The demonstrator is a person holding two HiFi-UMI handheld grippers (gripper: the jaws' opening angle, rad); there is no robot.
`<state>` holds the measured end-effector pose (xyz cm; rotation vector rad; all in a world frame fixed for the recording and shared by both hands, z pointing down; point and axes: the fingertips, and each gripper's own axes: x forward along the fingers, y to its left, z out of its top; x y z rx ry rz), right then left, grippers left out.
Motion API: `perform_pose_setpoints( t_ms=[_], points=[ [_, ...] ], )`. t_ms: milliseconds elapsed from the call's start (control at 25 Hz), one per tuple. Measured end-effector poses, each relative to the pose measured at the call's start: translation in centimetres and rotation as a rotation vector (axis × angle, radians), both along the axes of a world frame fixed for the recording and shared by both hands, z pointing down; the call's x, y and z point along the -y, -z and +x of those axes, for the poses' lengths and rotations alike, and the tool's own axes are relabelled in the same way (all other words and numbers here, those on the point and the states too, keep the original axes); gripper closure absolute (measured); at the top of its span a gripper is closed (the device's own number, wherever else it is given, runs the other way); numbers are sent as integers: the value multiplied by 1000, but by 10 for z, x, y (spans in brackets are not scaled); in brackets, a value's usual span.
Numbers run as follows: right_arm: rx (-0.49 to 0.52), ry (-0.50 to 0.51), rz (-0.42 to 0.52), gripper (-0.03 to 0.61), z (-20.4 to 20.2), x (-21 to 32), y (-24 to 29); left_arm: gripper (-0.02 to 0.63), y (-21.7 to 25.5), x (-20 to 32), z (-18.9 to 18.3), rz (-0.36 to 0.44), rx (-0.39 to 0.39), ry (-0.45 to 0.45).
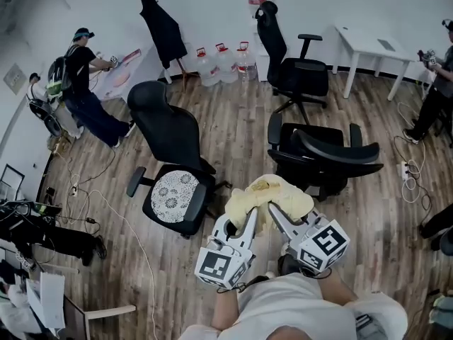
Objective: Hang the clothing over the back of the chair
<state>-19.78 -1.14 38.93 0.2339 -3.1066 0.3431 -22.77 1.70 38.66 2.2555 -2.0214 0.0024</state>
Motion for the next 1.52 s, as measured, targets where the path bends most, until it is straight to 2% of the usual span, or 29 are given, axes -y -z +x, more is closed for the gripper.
perform_pose_setpoints(
  t_ms=[280,720,1000,1520],
  points=[
    [11,43,8,541,-14,47,9,580,8,46,-13,8,6,44],
    [24,77,7,541,-26,89,14,580,13,86,-24,18,9,76],
    [17,65,-1,541,-52,112,11,580,11,109,-49,17,-5,57],
    [1,-15,17,541,-121,159,14,580,14,157,-120,31,-15,-13]
  ],
)
